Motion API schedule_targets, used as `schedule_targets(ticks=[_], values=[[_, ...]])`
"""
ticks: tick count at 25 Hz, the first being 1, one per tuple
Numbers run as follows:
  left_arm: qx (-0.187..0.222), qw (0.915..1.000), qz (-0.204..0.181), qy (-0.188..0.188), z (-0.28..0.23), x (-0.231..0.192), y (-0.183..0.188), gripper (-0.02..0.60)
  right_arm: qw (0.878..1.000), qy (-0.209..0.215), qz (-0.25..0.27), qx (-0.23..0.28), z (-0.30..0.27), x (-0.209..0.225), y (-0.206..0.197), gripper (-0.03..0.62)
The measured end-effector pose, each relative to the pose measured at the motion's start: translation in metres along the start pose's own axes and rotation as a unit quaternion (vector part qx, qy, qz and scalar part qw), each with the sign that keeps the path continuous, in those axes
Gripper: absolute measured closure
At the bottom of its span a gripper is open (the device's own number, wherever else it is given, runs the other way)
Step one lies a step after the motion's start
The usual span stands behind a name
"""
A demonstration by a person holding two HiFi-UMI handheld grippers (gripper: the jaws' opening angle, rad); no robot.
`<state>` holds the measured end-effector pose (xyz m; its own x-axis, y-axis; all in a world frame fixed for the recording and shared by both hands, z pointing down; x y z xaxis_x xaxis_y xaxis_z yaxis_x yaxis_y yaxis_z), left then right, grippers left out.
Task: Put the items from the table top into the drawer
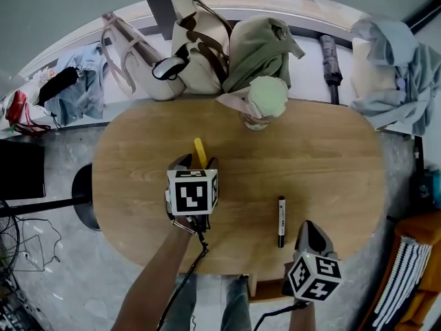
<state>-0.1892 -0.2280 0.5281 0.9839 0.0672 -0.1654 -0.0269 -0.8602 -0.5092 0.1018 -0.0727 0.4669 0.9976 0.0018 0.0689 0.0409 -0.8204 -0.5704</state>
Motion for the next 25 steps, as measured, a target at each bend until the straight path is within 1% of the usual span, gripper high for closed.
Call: schedule_targets(ticks=[4,6,10,13,21,25], values=[[-0.003,1.0000,0.007,0.001,-0.002,-0.001,-0.001,0.342,1.000,0.000,-0.006,-0.003,0.001,0.004,-0.005,0.589],[-0.002,0.9999,0.009,0.006,-0.002,-0.002,0.000,0.387,1.000,-0.001,-0.009,-0.005,0.002,0.006,-0.007,0.589],[-0.002,0.9999,0.016,0.007,-0.002,-0.003,-0.001,0.394,1.000,-0.003,-0.013,-0.006,0.004,0.009,-0.010,0.589],[-0.002,0.9998,0.018,0.011,-0.002,-0.002,-0.001,0.442,1.000,-0.004,-0.016,-0.006,0.005,0.012,-0.012,0.589],[-0.008,0.9996,0.018,0.019,-0.002,0.000,-0.002,0.492,1.000,-0.007,-0.021,-0.004,0.008,0.016,-0.015,0.589],[-0.009,0.9996,0.017,0.023,-0.001,-0.001,-0.002,0.502,1.000,-0.008,-0.021,-0.001,0.011,0.018,-0.016,0.589]])
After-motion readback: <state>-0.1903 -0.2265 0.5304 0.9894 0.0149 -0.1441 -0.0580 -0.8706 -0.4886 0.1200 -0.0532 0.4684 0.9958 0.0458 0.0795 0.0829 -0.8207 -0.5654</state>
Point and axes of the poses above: the fingertips, and each gripper's own axes: z backward along the fingers, x to its right, y out of its top, the point moved 10 cm from there along z, backward along the fingers, and after that the axes turned 3 degrees about z, right-handed, at the moved point
